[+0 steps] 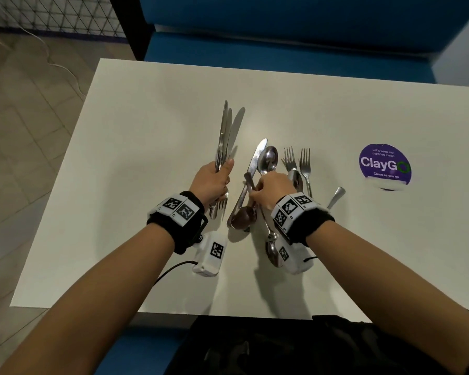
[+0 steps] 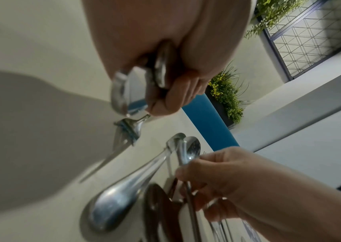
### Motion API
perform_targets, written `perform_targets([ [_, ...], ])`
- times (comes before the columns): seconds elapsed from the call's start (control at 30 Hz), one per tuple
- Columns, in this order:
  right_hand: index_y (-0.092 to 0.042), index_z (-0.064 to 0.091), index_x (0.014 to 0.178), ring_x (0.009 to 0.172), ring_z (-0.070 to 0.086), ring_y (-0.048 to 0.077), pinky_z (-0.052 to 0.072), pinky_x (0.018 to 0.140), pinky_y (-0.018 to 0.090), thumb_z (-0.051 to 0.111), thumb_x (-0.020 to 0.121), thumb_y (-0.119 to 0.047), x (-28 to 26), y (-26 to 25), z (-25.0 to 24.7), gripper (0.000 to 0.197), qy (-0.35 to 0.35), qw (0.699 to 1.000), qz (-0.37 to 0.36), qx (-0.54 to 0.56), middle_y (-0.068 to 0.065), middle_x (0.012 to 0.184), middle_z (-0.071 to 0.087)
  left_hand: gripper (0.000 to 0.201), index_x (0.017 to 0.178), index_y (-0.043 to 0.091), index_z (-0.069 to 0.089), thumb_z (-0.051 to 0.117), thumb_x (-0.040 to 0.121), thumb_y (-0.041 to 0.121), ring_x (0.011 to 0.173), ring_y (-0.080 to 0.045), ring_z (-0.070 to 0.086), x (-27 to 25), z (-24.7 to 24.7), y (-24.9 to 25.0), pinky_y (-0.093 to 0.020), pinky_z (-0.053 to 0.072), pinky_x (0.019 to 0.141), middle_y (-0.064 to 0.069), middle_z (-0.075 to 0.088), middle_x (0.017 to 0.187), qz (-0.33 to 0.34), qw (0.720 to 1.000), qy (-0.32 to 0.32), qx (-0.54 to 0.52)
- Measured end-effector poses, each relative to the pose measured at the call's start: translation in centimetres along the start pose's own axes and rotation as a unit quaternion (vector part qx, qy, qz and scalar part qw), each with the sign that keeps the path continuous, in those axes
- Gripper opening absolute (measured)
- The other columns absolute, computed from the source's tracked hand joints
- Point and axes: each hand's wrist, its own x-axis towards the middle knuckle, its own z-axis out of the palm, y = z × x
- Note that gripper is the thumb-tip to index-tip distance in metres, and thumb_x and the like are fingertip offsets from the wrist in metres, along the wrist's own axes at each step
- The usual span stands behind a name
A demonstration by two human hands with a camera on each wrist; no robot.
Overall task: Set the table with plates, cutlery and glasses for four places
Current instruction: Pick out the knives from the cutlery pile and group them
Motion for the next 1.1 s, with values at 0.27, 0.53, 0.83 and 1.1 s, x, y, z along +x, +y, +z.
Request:
perform_targets([
  [0.27,-0.005,0.062,0.103,0.087,0.061,0.02,0.045,0.072,0.024,0.068,0.083,-0.022,-1.3,2.3,-1.1,0.027,0.061,0.998,0.032,0.011,0.007,0.097,0.066,0.034,0.07,0.017,0.04,0.045,0.098,0.036,0.046,-0.012,0.03,0.0,0.1,-0.3,-0.016,0.03,0.035,-0.002,0.035,0.059,-0.004,1.0,-0.002,0.015],
  [0.53,-0.004,0.055,0.074,0.075,0.058,0.02,0.047,0.062,0.028,0.064,0.085,-0.037,0.0,-2.3,0.0,0.036,0.048,0.996,-0.031,-0.07,0.003,0.068,0.053,0.033,0.071,0.015,0.043,0.046,0.099,0.032,0.047,-0.013,0.037,0.0,-0.1,-0.6,-0.018,0.033,0.037,-0.003,0.042,0.061,-0.005,1.0,0.008,0.012],
  [0.83,-0.009,0.047,0.07,0.065,0.055,0.019,0.045,0.062,0.026,0.071,0.079,-0.027,0.7,-4.6,-0.5,0.032,-0.029,0.998,0.063,0.008,0.003,0.068,0.05,0.033,0.072,0.016,0.042,0.046,0.098,0.036,0.048,-0.016,0.04,-0.4,-1.6,-1.4,-0.026,0.035,0.048,-0.001,0.045,0.061,-0.002,0.998,0.013,0.056],
  [1.1,-0.005,0.051,0.084,0.077,0.053,0.023,0.046,0.068,0.029,0.064,0.085,-0.022,0.1,-5.1,0.0,0.021,-0.002,0.997,-0.016,-0.071,0.006,0.077,0.05,0.028,0.077,0.017,0.044,0.045,0.098,0.034,0.048,-0.013,0.036,-0.5,-2.4,-1.5,-0.026,0.035,0.047,0.0,0.043,0.066,-0.005,0.999,0.031,0.017],
])
